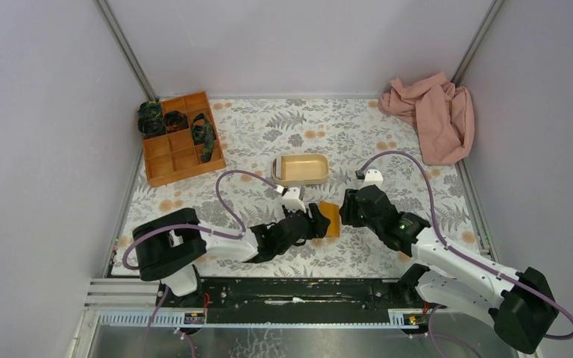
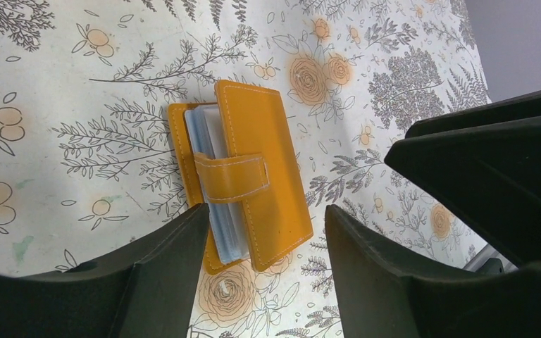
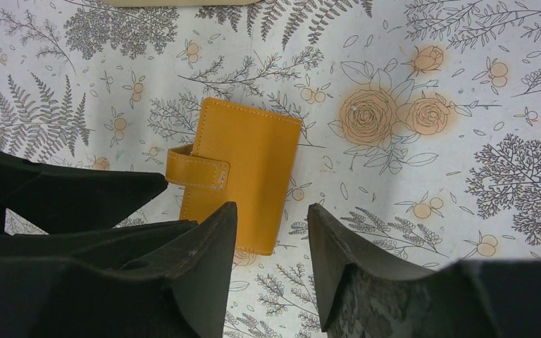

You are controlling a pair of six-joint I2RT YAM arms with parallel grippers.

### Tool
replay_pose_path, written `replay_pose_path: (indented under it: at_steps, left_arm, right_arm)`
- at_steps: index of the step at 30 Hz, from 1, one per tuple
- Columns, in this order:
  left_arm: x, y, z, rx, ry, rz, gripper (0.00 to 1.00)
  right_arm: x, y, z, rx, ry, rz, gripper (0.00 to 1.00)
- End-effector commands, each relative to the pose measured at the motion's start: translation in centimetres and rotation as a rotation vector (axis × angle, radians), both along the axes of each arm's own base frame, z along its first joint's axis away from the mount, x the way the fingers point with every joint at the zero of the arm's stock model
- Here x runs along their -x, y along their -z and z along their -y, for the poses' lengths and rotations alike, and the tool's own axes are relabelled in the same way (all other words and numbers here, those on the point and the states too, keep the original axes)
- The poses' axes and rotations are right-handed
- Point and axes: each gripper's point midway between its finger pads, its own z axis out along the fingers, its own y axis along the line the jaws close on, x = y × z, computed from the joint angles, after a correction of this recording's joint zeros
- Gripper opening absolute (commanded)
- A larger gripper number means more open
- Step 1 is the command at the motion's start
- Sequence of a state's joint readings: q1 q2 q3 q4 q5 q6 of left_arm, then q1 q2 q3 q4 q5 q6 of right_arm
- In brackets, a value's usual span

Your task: Take the credit cards out of the card holder

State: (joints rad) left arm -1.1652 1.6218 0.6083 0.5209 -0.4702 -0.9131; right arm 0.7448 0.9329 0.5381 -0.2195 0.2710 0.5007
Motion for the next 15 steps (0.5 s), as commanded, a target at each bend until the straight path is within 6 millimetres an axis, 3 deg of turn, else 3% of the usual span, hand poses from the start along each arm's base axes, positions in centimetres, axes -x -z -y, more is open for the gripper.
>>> replay_pose_path:
  at_steps: [1,9,15]
  left_arm:
    - [-0.2,-0.2,0.8,0.02,0.017,0.018,0.66]
    - [0.4,0.5,3.5,0.084,0.078,-0.03,0.57]
    - [0.6,-0.1,4.9,0.122,0.085,-0.052,0.16]
  right_arm:
    - [-0.6,-1.0,0.2,-0.006,0.012,0.037,0.49]
    - [-0.3,-0.9,1.0,0.011,0.022,0.045,0.5]
    - [-0.1,-1.3,1.5,0.015,0.03,0.064,0.5]
